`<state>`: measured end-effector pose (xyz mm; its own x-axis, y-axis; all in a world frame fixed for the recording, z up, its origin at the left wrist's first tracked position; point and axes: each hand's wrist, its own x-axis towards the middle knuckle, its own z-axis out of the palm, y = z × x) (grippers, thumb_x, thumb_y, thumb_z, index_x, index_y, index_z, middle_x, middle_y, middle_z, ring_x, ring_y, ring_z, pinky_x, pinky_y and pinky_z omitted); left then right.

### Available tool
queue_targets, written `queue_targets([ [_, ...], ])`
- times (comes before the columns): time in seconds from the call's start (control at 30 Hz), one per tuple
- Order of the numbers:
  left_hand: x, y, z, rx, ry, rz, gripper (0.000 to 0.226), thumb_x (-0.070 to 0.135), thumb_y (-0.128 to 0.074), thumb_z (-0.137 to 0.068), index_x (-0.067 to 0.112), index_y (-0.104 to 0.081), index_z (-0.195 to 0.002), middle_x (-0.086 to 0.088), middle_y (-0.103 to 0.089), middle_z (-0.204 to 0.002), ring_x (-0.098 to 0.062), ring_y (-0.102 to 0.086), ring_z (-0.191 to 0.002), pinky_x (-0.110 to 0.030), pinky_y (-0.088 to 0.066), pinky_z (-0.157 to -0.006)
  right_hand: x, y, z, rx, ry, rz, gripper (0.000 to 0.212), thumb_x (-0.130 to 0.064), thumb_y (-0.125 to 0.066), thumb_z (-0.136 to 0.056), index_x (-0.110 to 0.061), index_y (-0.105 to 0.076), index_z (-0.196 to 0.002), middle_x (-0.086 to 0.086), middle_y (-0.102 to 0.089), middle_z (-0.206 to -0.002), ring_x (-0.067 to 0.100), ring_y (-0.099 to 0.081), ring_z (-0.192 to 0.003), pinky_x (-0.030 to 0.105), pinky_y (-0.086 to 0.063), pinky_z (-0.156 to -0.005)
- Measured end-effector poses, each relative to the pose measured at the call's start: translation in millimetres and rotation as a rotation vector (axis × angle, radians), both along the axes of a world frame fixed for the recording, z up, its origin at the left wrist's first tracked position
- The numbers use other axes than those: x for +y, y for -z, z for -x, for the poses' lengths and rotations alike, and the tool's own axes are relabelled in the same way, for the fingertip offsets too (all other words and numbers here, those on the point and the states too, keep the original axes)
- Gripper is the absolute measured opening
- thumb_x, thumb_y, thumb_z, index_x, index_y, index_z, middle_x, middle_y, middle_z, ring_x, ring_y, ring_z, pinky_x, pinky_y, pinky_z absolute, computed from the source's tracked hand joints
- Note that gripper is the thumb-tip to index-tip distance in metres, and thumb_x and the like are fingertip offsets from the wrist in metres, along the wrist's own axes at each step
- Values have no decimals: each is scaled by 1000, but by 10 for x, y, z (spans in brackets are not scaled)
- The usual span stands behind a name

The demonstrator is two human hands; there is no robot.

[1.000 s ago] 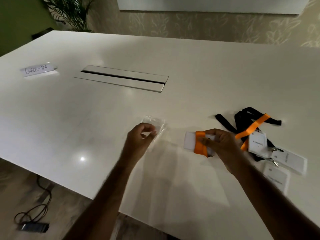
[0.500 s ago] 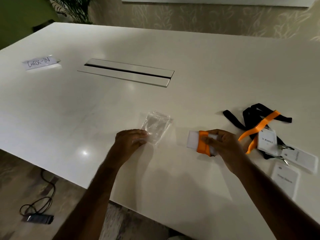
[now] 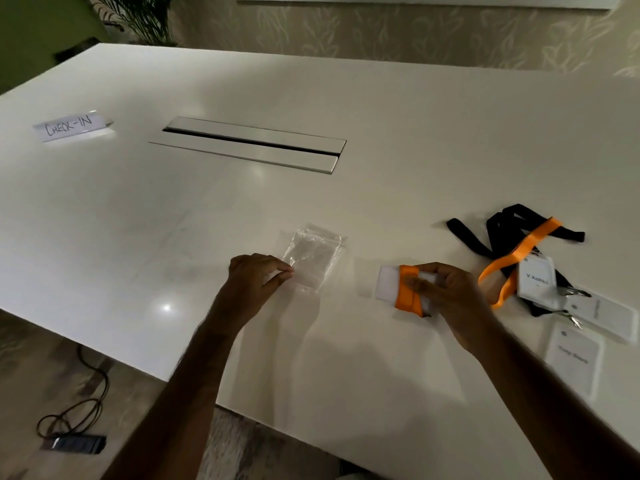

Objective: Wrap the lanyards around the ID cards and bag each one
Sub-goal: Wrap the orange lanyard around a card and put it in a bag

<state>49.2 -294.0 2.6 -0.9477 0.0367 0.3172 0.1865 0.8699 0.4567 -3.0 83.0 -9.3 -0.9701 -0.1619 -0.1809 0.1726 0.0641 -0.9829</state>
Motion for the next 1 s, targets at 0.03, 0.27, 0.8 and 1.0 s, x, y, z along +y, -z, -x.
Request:
queue_targets([
  [0.03, -4, 6, 16, -3, 18, -22, 12, 41, -71, -93, 36, -75, -103, 30, -69, -106, 3, -63, -107, -26, -34, -106, 2, 6, 6, 2, 1, 1, 41, -45, -90, -72, -24, -81, -106, 7, -82, -102, 22, -77, -89, 35, -61, -63],
  [0.27, 75, -28, 76, -168, 131, -68, 48, 33, -86, -84, 25, -72, -130, 12, -69, -133, -9, -63, -125, -48, -45, -113, 8, -4, 7, 17, 0, 3, 44, -49, -92, -74, -24, -81, -109, 5, -82, -103, 21, -78, -90, 30, -60, -63],
  [0.8, 378, -413, 95, 41, 71, -356, 14, 14, -79, -91, 22, -80, -101, 22, -76, -110, 3, -68, -113, -11, -47, -97, 92, -25, -24, -13, 40, 88, 49, -50, -92, -68, -22, -82, -108, 12, -82, -105, 27, -79, -92, 39, -64, -64],
  [1.0, 703, -560, 159, 20, 179, -473, 19, 5, -75, -93, 23, -76, -99, 16, -77, -117, -1, -65, -124, -21, -47, -107, 134, -104, -72, -24, 72, 132, 34, -41, -88, -70, -23, -83, -98, 11, -81, -95, 20, -76, -79, 30, -56, -53],
])
